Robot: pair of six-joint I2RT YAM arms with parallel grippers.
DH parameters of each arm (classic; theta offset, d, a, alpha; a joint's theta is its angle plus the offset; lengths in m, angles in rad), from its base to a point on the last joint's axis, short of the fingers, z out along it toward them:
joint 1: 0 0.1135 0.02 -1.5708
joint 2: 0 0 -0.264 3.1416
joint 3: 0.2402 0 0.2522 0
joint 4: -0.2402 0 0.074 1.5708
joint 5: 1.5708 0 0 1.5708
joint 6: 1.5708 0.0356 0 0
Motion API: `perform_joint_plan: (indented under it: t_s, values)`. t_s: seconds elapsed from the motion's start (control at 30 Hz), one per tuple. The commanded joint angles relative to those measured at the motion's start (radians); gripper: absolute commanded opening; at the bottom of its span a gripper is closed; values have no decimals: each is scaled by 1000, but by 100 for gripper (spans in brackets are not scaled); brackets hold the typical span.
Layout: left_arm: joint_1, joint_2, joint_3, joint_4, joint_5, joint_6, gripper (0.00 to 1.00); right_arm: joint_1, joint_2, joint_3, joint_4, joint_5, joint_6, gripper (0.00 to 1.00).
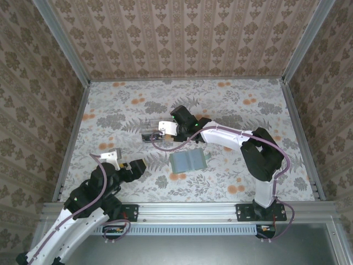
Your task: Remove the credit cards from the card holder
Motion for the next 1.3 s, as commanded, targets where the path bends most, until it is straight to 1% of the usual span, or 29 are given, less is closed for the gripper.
perform_joint_plan:
  t_s: [0.0, 0.1, 0.2, 0.3, 0.33, 0.47, 0.53, 0.63, 0.77, 0.9, 0.97, 1.1, 1.2, 1.27]
  values:
    - [11, 8, -6, 12, -5, 3, 100, -7, -54, -21, 42, 0, 63, 26]
    - [12, 25, -9, 27, 5, 4, 100, -11, -119, -44, 63, -7, 142, 28]
    - [12, 58, -25, 66, 34, -3, 100, -16, -198, -82, 89, -1, 273, 28]
    - [12, 98, -55, 135, 74, -24, 100, -28, -285, -134, 111, 4, 459, 30]
    - [12, 112, -70, 167, 91, -33, 100, -36, -316, -151, 108, -2, 549, 30]
    - [12, 185, -107, 276, 137, -67, 100, -73, -417, -216, 29, -79, 806, 31]
    - [11, 232, -119, 327, 161, -81, 100, -92, -450, -250, -20, -146, 888, 32]
    - [11, 310, -128, 402, 187, -102, 98, -102, -514, -377, 16, -174, 1013, 31]
    - [-3, 439, -135, 520, 214, -140, 93, -105, -594, -555, 86, -156, 1139, 29]
    - [-41, 582, -113, 604, 204, -156, 89, -106, -614, -670, 124, -154, 1231, 24]
    - [-67, 664, -81, 628, 188, -154, 88, -105, -597, -706, 139, -158, 1266, 22]
    - [-98, 819, -22, 682, 185, -151, 84, -106, -546, -752, 173, -107, 1316, 18]
    - [-115, 921, 23, 720, 193, -149, 75, -104, -507, -768, 190, -68, 1334, 18]
    - [-124, 984, 56, 731, 194, -144, 74, -102, -472, -770, 197, -57, 1336, 18]
